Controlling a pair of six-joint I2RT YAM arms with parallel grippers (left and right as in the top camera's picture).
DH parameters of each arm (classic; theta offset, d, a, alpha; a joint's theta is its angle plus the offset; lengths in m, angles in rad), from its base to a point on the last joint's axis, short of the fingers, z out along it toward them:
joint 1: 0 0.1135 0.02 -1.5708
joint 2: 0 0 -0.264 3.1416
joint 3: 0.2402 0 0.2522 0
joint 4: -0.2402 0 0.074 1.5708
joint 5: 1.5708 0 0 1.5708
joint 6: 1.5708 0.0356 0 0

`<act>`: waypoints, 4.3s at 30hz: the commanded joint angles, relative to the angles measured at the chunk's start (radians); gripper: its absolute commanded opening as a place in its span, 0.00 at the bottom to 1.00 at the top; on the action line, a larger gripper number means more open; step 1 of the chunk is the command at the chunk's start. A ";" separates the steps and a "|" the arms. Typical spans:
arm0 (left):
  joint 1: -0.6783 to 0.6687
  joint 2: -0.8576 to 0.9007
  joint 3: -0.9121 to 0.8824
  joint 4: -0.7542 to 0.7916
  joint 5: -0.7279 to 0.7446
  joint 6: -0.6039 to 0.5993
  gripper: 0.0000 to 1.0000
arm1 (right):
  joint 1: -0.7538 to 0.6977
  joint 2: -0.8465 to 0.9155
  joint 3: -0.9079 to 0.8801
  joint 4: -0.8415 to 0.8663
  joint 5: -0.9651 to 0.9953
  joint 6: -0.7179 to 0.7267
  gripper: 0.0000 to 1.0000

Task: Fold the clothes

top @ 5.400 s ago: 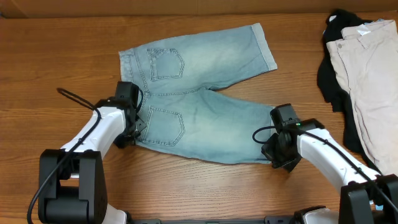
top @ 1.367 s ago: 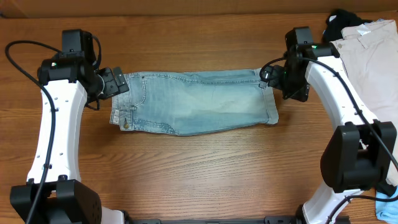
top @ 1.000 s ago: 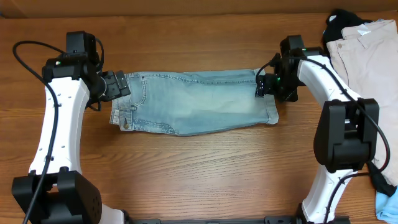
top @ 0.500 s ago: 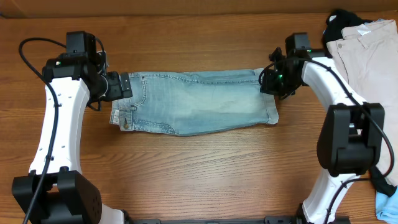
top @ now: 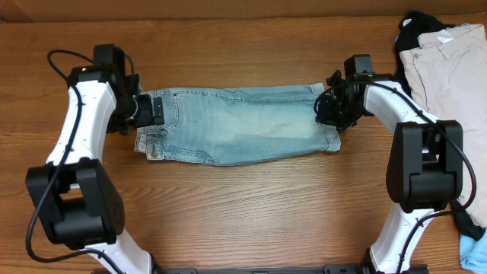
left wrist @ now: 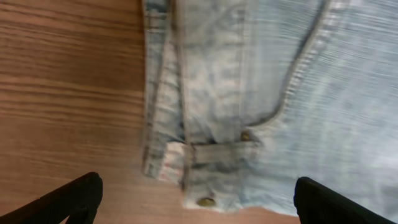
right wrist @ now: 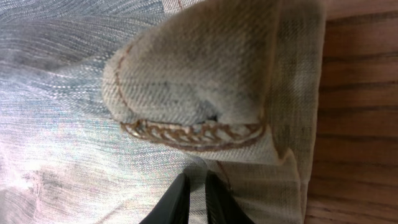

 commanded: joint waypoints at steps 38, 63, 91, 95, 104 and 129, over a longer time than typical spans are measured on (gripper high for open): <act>0.112 0.315 0.063 0.096 0.315 0.164 0.04 | 0.003 0.020 -0.031 -0.063 0.050 0.016 0.12; 0.025 0.315 0.833 -0.526 0.138 0.202 0.04 | 0.035 -0.045 0.009 -0.040 -0.264 0.012 0.06; -0.192 0.310 0.999 -0.582 0.290 0.119 0.04 | 0.103 0.077 0.008 0.102 -0.108 0.138 0.06; -0.282 0.310 0.995 -0.580 0.296 0.074 0.04 | 0.103 0.077 0.008 0.105 -0.108 0.140 0.06; -0.473 0.310 0.995 -0.469 0.295 -0.063 0.04 | 0.103 0.077 0.008 0.105 -0.108 0.140 0.06; -0.610 0.319 0.795 -0.261 0.168 -0.043 1.00 | -0.124 -0.130 0.345 -0.249 -0.214 0.074 0.56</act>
